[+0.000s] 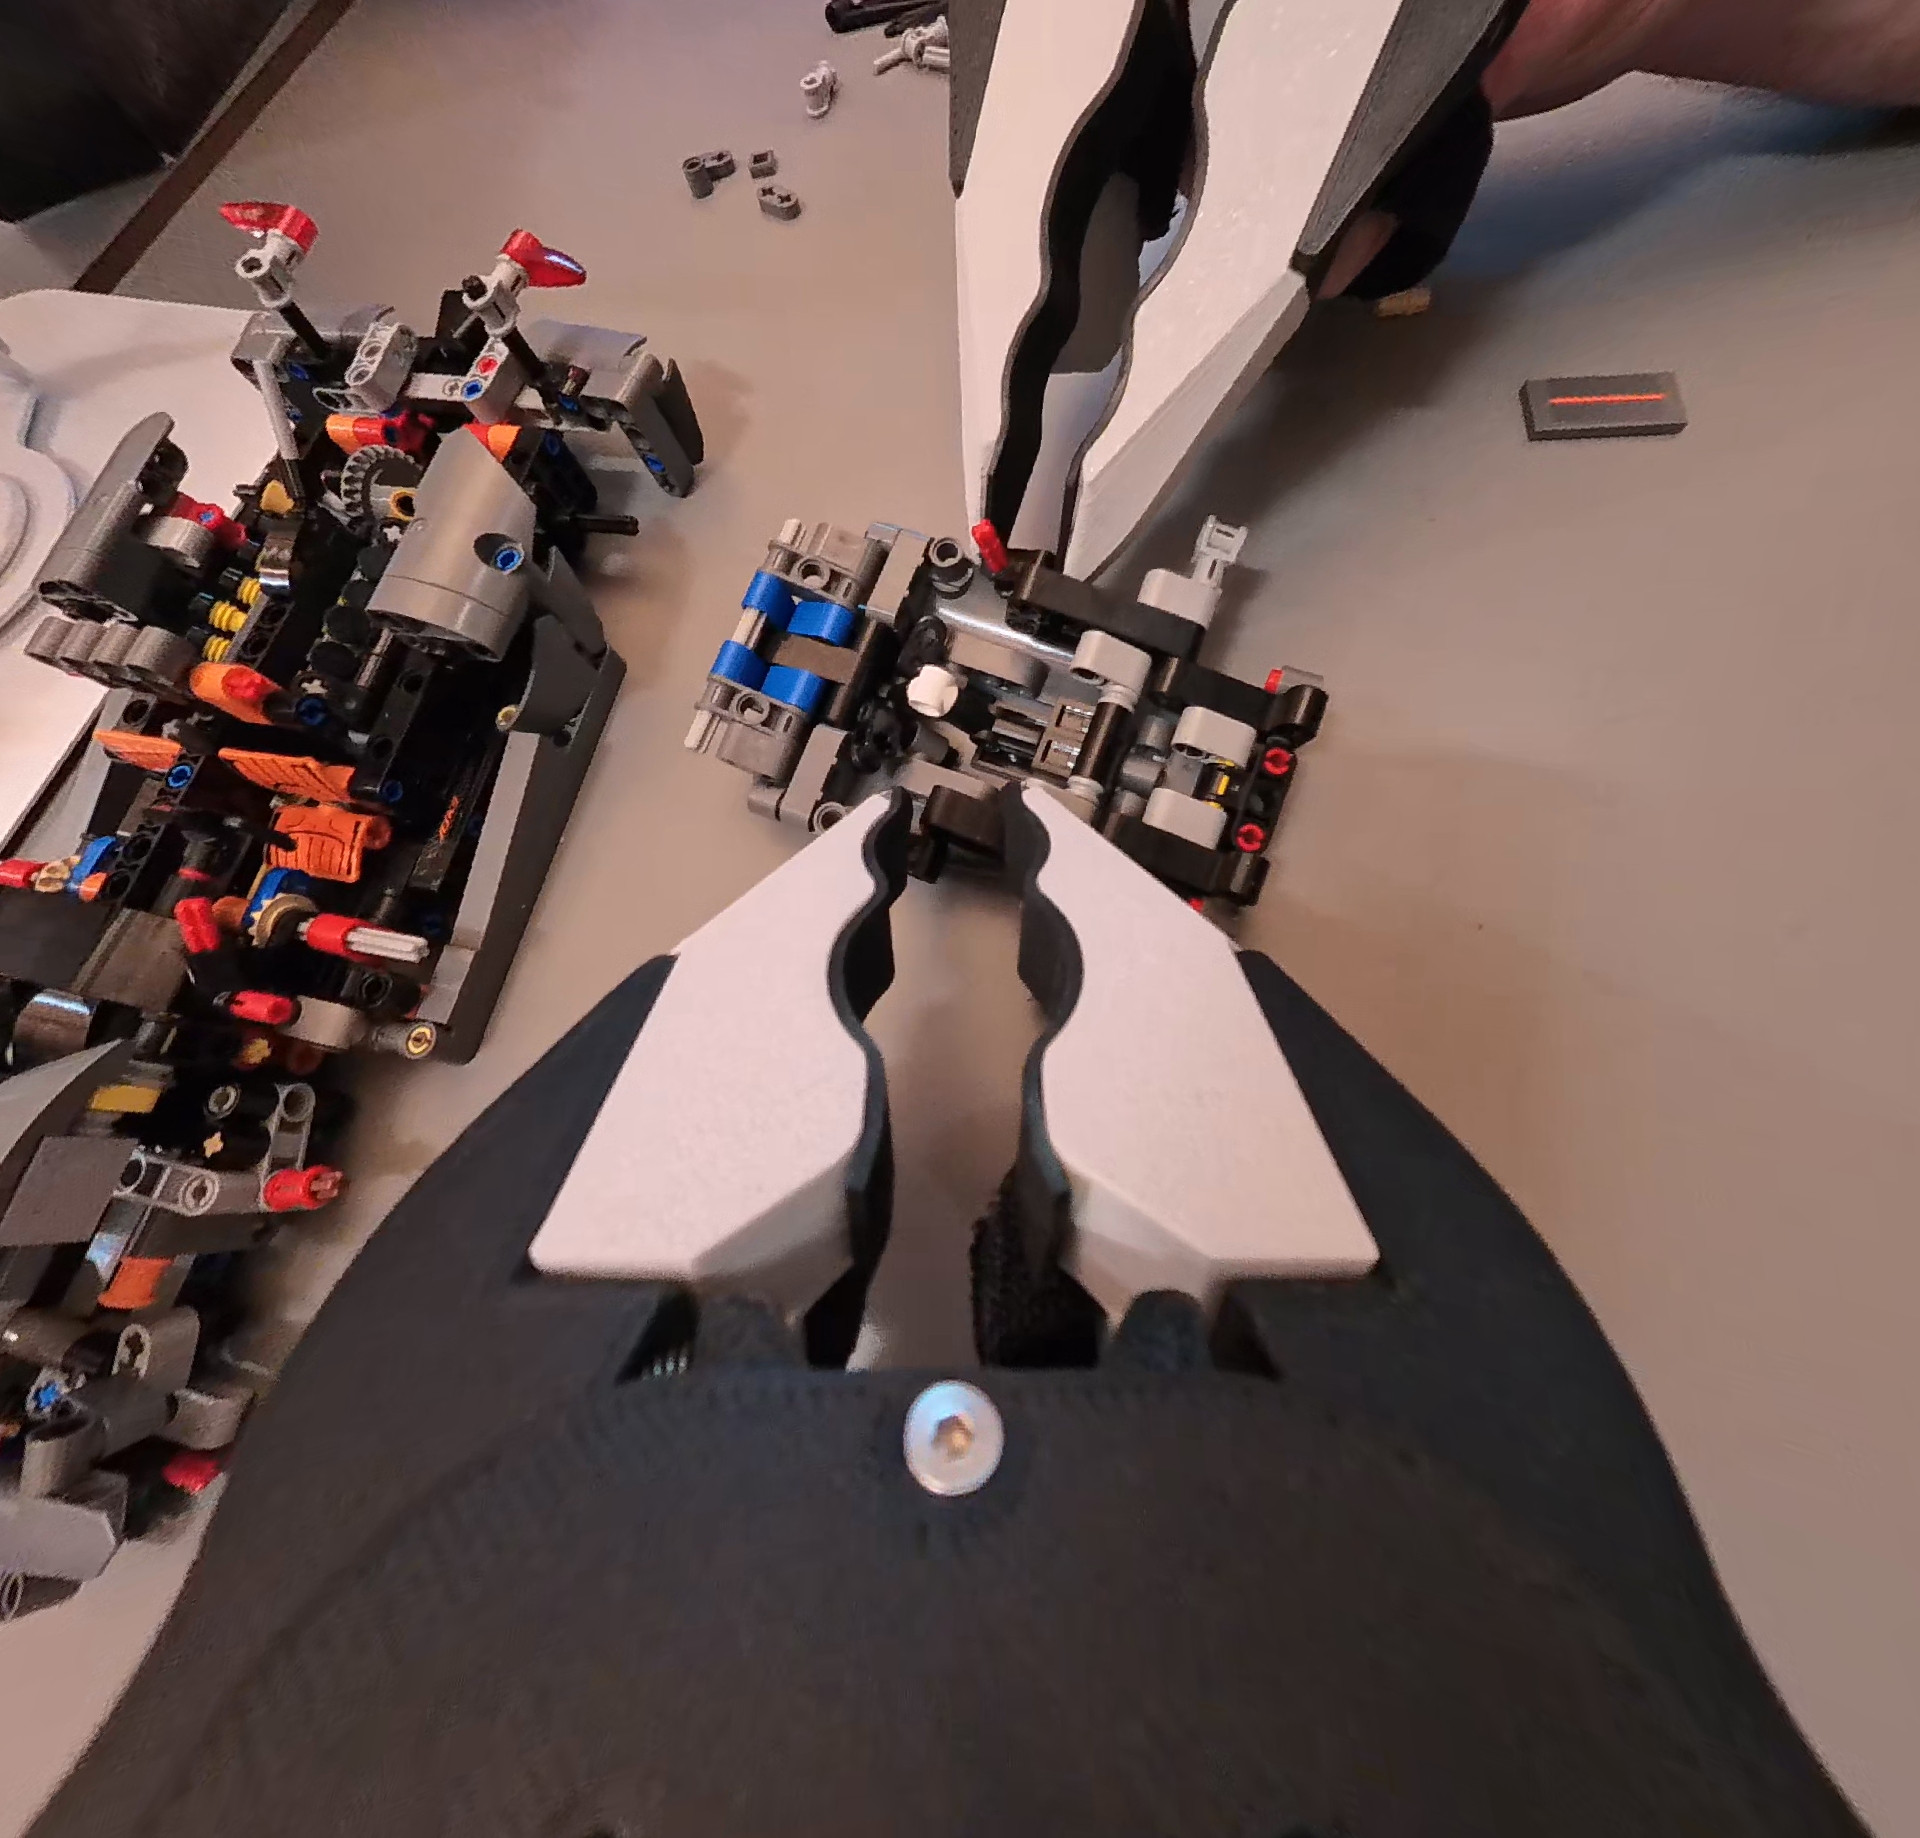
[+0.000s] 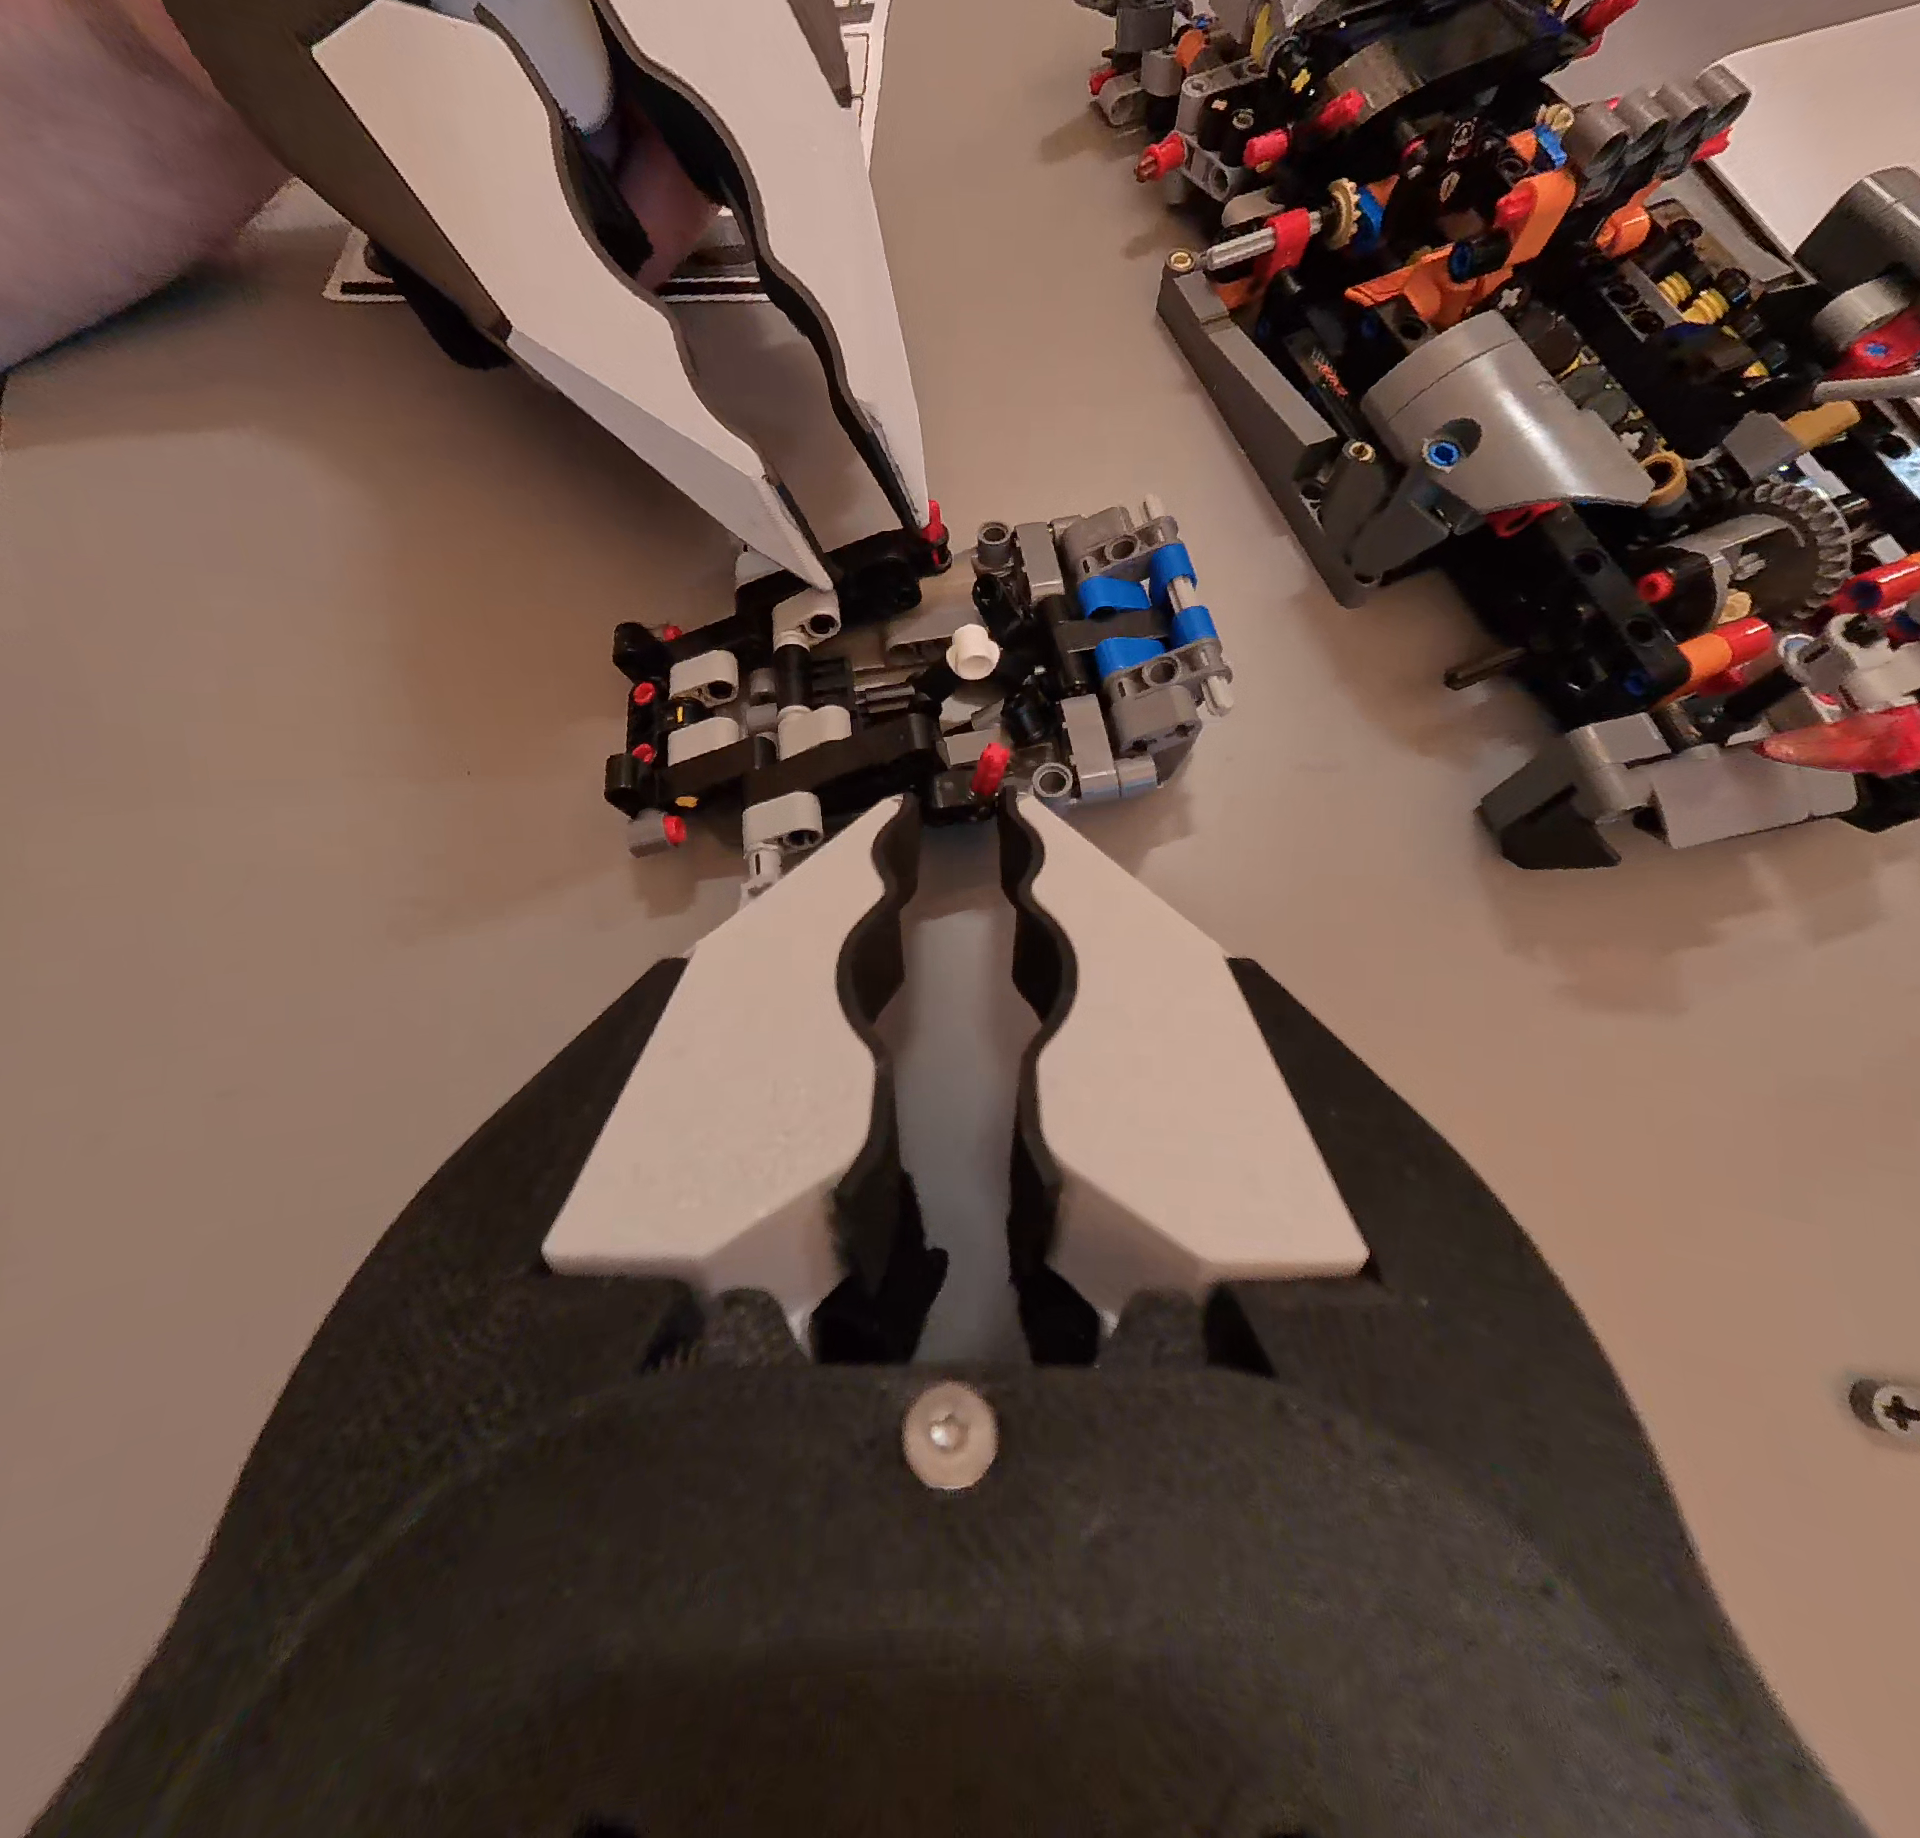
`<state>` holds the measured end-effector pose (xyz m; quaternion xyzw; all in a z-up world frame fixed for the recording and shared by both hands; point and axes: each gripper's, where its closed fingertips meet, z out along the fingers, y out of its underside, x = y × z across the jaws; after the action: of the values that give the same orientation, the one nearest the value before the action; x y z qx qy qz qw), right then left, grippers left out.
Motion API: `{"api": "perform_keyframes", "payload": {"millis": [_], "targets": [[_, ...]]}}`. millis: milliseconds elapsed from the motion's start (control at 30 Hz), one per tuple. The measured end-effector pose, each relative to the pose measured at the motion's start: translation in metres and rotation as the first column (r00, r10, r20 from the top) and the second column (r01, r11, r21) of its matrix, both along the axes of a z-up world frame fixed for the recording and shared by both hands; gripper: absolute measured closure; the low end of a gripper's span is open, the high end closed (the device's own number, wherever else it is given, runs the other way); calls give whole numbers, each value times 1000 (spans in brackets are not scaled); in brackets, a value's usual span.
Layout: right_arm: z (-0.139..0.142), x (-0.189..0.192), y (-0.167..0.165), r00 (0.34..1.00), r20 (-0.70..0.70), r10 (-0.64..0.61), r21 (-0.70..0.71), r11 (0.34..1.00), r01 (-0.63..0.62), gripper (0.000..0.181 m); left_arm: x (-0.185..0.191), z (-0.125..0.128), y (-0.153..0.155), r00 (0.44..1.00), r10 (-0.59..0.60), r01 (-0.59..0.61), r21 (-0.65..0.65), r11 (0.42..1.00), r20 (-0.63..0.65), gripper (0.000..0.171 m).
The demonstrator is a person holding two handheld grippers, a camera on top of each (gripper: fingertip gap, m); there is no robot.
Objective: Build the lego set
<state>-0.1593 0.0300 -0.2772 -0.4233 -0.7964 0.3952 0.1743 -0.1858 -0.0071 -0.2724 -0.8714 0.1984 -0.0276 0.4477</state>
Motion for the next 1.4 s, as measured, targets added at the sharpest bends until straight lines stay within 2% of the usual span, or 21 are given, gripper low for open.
{"api": "perform_keyframes", "payload": {"millis": [467,1400], "targets": [[-1,1,-3,998,55,20,-72,997,-16,169,0,-1,2,1000,0,-1,3,1000,21,158],[6,4,-8,999,45,32,-79,996,-28,169,-3,-4,0,1000,7,-7,-7,1000,8,154]]}}
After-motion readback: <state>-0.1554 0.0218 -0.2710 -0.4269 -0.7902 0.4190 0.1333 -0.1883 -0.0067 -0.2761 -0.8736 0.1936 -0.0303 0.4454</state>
